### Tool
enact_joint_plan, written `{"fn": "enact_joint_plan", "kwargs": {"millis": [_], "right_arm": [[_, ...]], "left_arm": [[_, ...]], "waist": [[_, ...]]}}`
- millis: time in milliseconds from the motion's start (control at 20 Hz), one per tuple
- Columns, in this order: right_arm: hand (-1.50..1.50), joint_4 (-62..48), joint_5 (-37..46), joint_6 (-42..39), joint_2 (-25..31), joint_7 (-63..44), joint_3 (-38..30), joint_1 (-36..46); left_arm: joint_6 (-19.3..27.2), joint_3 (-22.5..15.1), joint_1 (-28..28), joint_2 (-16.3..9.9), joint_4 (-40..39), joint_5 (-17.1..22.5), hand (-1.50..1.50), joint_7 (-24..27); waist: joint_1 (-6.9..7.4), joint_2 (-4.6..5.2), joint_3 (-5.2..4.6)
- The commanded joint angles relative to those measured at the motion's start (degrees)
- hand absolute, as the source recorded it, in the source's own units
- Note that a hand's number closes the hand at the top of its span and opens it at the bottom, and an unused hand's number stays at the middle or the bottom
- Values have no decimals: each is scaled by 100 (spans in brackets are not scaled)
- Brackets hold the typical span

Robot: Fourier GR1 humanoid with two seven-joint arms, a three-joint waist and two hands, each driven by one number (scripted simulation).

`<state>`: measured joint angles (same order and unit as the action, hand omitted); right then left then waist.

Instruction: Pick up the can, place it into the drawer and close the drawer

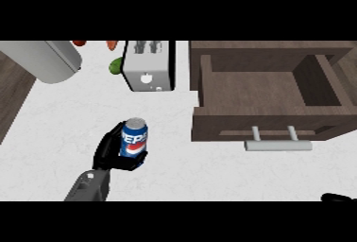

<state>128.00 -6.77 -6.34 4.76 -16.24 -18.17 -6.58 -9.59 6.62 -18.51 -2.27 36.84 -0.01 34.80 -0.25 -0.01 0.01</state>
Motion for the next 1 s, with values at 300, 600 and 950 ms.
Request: {"fn": "enact_joint_plan", "kwargs": {"millis": [300,600,950], "right_arm": [[-150,-13,31,43,172,-176,-54,321],[-150,597,433,126,-272,-239,375,-260],[-150,21,52,-78,104,101,-188,-19]], "left_arm": [[1102,720,-1655,218,-767,492,150,-390],[811,537,-1536,-51,-346,490,150,-565],[1260,104,-2318,107,575,490,150,-1825]], "waist": [[-73,25,-7],[-21,-2,-2],[-10,-16,3]]}}
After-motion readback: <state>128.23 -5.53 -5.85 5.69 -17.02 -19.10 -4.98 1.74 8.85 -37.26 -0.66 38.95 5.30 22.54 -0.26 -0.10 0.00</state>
